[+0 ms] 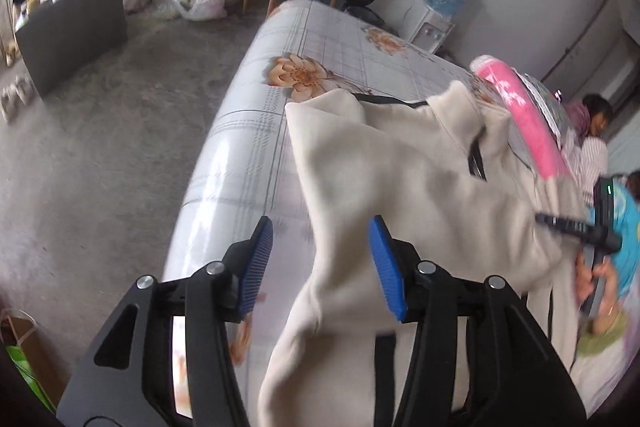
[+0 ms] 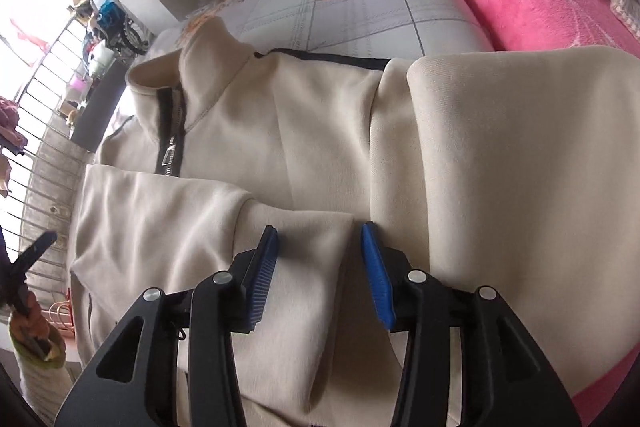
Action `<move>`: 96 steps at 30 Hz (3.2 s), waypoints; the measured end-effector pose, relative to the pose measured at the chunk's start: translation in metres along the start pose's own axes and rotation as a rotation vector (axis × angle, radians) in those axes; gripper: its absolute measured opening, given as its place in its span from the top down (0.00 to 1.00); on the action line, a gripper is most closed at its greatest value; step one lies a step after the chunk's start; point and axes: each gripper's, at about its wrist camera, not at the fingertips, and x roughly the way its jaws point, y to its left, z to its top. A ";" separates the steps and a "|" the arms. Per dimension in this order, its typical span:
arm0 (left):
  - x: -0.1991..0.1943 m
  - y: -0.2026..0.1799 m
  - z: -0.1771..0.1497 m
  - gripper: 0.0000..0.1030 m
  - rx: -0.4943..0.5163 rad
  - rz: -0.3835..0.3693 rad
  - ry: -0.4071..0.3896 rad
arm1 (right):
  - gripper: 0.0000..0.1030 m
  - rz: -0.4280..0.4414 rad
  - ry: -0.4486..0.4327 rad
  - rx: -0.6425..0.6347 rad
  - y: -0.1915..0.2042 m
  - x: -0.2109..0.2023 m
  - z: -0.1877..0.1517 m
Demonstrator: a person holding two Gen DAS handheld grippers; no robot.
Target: Fold large clothes
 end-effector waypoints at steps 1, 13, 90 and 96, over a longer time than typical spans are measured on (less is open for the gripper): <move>0.016 0.002 0.009 0.54 -0.026 -0.010 0.018 | 0.67 -0.006 -0.007 -0.003 0.000 -0.001 0.000; 0.067 0.003 0.037 0.95 -0.064 0.005 -0.005 | 0.95 -0.053 -0.202 -0.110 0.022 -0.036 0.005; 0.093 -0.174 -0.072 0.06 0.454 0.131 -0.011 | 0.06 -0.262 -0.191 -0.154 0.003 -0.115 -0.133; 0.093 -0.173 -0.071 0.06 0.451 0.127 -0.011 | 0.07 -0.290 -0.395 0.192 -0.103 -0.174 -0.099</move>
